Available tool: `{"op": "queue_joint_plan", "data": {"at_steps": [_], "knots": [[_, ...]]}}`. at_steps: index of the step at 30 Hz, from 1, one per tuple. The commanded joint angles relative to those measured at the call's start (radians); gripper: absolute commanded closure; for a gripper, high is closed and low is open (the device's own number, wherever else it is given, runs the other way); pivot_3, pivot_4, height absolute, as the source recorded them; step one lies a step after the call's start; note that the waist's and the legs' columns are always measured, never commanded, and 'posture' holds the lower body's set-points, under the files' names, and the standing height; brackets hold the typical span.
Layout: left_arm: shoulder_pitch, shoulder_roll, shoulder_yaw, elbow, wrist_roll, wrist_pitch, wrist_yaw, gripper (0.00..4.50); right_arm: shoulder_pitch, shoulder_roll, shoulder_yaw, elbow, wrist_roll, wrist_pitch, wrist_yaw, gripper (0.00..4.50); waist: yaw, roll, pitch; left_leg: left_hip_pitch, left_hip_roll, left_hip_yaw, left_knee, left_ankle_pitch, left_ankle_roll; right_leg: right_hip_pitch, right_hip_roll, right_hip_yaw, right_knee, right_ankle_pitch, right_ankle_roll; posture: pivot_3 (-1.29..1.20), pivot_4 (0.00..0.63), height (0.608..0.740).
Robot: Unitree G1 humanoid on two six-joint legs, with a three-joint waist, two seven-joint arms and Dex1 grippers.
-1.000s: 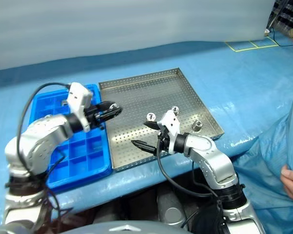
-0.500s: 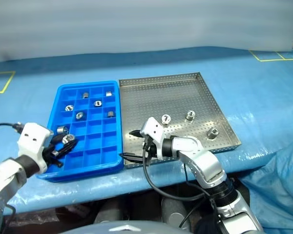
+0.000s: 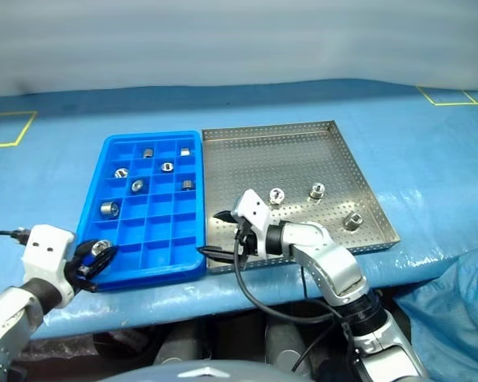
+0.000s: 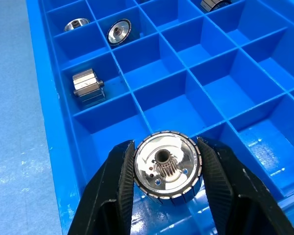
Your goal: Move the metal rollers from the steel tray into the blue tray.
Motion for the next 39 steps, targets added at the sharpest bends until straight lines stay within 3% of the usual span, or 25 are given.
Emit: {"op": "queue_joint_plan", "data": {"at_steps": [1, 8, 16, 20, 23, 29, 32, 39], "knots": [[0.001, 0.003, 0.019, 0.001, 0.005, -0.030, 0.005, 2.81, -0.010, 0.000, -0.031, -0.021, 0.001, -0.001, -0.016, 0.00, -0.001, 0.000, 0.000, 0.000, 0.000, 0.000, 0.000, 0.000, 0.000, 0.000, 0.000, 0.000, 0.000, 0.000, 0.000, -0.02, 0.150, 0.740], [0.023, 0.015, 0.045, 0.003, 0.015, -0.038, 0.008, 2.81, -0.011, -0.009, -0.047, -0.019, -0.007, 0.000, -0.042, 0.00, -0.002, 0.000, 0.000, 0.000, 0.001, 0.000, 0.000, 0.000, 0.000, -0.001, 0.000, 0.000, 0.000, 0.000, 0.000, -0.03, 0.150, 0.740], [-0.041, -0.014, 0.050, 0.012, -0.002, -0.056, 0.026, 0.19, -0.018, -0.006, -0.060, -0.016, -0.015, -0.001, -0.063, 0.00, -0.004, 0.000, 0.000, 0.000, 0.001, 0.000, 0.000, 0.000, 0.000, -0.001, 0.000, 0.000, 0.000, 0.000, 0.000, -0.04, 0.150, 0.740], [-0.131, -0.056, 0.018, 0.018, -0.089, -0.137, -0.030, 0.19, -0.028, 0.000, -0.083, 0.002, -0.043, -0.004, -0.113, 0.00, -0.003, -0.001, 0.000, 0.000, 0.001, 0.000, 0.000, 0.000, 0.000, 0.000, 0.000, 0.000, 0.000, 0.000, -0.001, -0.04, 0.150, 0.740], [-0.215, -0.051, -0.095, 0.052, -0.090, -0.202, -0.066, 0.19, -0.061, 0.000, -0.101, 0.056, -0.093, 0.008, -0.177, 0.00, -0.005, 0.000, 0.000, 0.000, 0.000, 0.001, 0.000, 0.000, 0.000, 0.000, 0.000, 0.000, 0.000, 0.001, -0.002, -0.09, 0.150, 0.740], [-0.418, -0.088, -0.323, 0.243, -0.020, -0.321, -0.069, 0.19, -0.132, 0.010, -0.116, 0.187, -0.225, 0.020, -0.326, 0.00, -0.019, 0.000, -0.001, -0.001, -0.005, 0.004, 0.001, 0.000, 0.000, 0.001, 0.001, 0.000, 0.000, 0.003, -0.005, -0.14, 0.150, 0.740], [-0.551, -0.123, -0.477, 0.384, 0.074, -0.360, -0.046, 0.19, -0.106, 0.007, -0.149, 0.138, -0.211, 0.051, -0.336, 0.00, -0.022, 0.000, -0.001, -0.002, -0.006, 0.004, 0.000, 0.000, 0.000, 0.000, 0.003, 0.001, 0.000, 0.003, -0.005, -0.17, 0.150, 0.740], [-0.808, -0.222, -0.622, 0.732, 0.189, -0.496, -0.051, 0.19, -0.036, -0.034, -0.178, -0.003, -0.216, 0.088, -0.343, 0.00, -0.049, 0.000, -0.001, -0.003, -0.007, 0.003, 0.001, -0.001, 0.001, 0.001, 0.003, 0.003, -0.002, 0.006, 0.001, -0.25, 0.150, 0.740]]}}
